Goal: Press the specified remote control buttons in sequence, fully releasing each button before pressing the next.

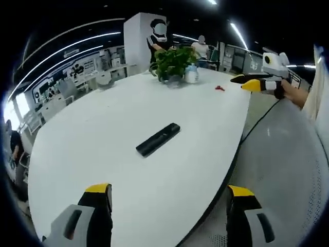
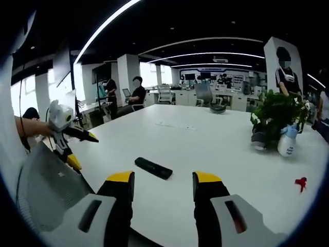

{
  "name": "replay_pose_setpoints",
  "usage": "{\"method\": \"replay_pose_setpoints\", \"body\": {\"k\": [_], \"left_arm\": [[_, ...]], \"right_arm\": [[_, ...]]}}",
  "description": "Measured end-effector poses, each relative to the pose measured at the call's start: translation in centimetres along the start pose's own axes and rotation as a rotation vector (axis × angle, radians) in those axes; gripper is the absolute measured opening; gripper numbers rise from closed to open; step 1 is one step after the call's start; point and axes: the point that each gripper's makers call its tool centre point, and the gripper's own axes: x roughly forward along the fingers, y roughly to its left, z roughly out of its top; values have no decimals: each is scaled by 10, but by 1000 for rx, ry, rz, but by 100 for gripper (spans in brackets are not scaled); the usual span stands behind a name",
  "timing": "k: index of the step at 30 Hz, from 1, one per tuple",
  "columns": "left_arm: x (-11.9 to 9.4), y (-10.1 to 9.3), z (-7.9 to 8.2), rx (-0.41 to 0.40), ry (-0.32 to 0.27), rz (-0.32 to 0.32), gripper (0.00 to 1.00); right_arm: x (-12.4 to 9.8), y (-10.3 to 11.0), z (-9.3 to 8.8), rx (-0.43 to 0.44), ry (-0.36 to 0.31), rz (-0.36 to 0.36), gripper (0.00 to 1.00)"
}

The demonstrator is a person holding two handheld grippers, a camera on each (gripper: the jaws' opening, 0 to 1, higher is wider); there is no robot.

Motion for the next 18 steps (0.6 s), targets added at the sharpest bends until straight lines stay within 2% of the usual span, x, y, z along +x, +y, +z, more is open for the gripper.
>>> {"method": "replay_pose_setpoints", "body": {"k": [8, 18], "left_arm": [[16, 9, -3, 79, 103, -44, 97], [39, 12, 6, 143, 161, -105, 97]], "right_arm": [[-1, -2, 2, -7, -8, -11, 46], [-1, -2, 1, -28, 3, -23, 46]]}}
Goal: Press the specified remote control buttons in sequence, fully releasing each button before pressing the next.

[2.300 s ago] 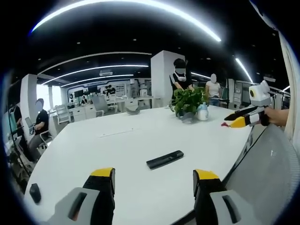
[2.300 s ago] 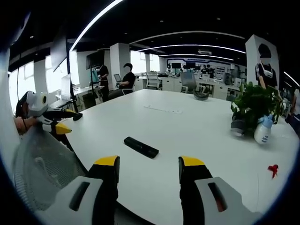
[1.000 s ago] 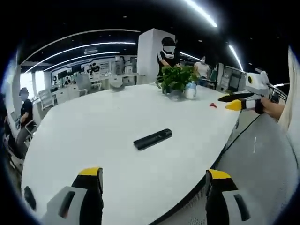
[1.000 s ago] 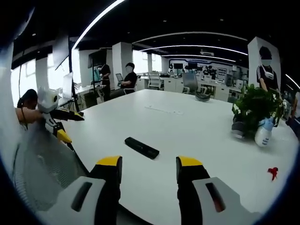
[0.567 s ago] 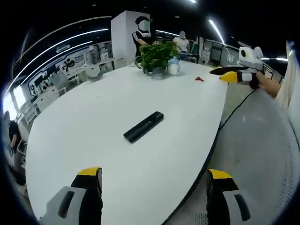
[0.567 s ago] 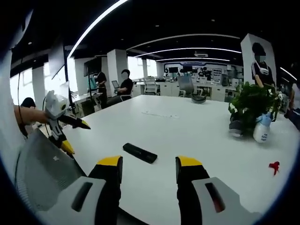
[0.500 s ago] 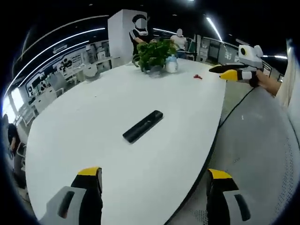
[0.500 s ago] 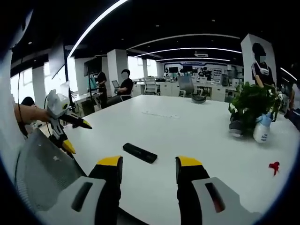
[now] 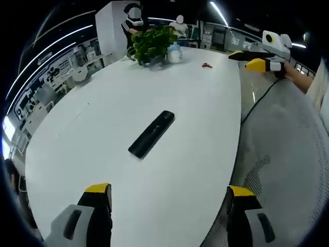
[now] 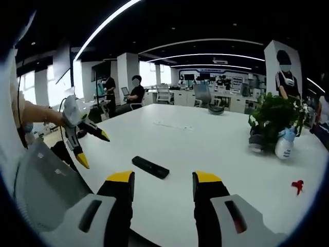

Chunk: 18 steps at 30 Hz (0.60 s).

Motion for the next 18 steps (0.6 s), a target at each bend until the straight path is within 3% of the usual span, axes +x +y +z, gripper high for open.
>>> {"method": "replay_pose_setpoints", "body": {"k": [15, 18], "left_arm": [[18, 21, 6, 81, 74, -24, 95], [23, 20, 9, 68, 79, -66, 95]], "right_arm": [[-1, -1, 1, 4, 2, -14, 46], [0, -1, 1, 1, 5, -14, 46]]}}
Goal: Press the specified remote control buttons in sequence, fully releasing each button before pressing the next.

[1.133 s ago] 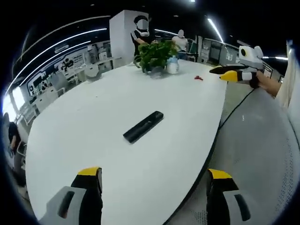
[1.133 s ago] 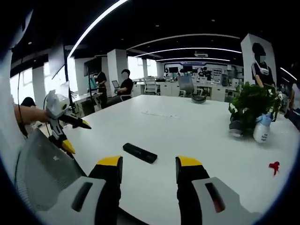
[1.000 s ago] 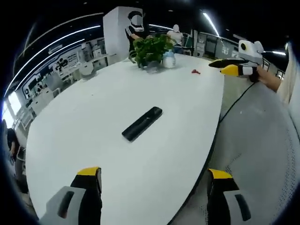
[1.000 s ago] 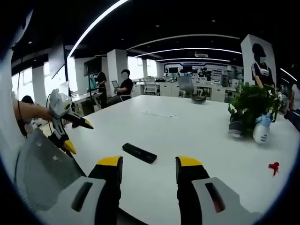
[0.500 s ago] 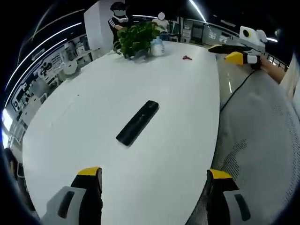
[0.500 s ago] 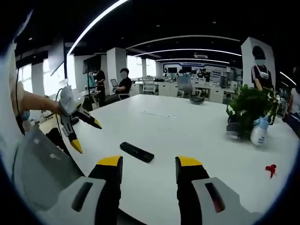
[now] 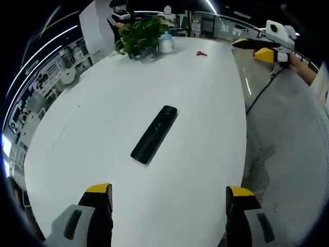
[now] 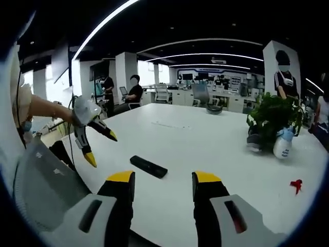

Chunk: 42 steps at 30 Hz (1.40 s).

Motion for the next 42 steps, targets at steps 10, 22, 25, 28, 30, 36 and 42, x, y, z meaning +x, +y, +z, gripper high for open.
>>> {"method": "replay_pose_setpoints", "body": {"k": [10, 22, 25, 28, 30, 36, 42], "left_arm": [[7, 18, 13, -18, 16, -19, 95], [32, 18, 16, 18, 85, -45, 92], [33, 18, 16, 35, 97, -46, 92], [33, 20, 14, 42, 114, -62, 92], [32, 24, 12, 47, 129, -64, 92], [30, 37, 20, 43, 130, -54, 91], [36, 40, 30, 58, 119, -57, 90]], "right_arm": [[-1, -2, 0, -1, 0, -8, 45], [1, -3, -10, -39, 48, 1, 44], [2, -1, -11, -54, 54, 10, 43], [2, -2, -12, -54, 55, 7, 43], [2, -3, -12, -54, 57, -1, 43], [2, -4, -14, -68, 69, -7, 42], [3, -2, -17, -91, 90, -3, 41]]}}
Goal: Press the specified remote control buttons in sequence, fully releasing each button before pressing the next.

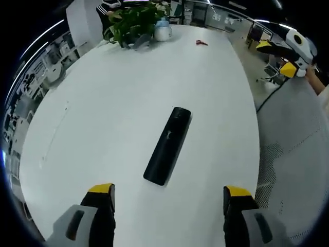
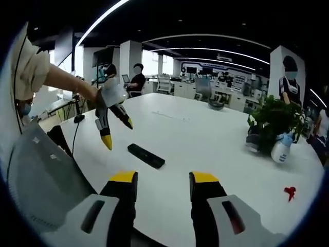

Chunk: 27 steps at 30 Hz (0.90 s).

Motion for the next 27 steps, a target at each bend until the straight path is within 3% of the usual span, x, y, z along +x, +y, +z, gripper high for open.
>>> {"method": "replay_pose_setpoints", "body": {"k": [9, 27], "left_arm": [[13, -5, 9, 15, 3, -30, 89], [31, 1, 16, 79, 35, -45, 69]], "right_arm": [[0, -7, -7, -20, 41, -46, 42], [-2, -22, -12, 18, 58, -111, 46]]}}
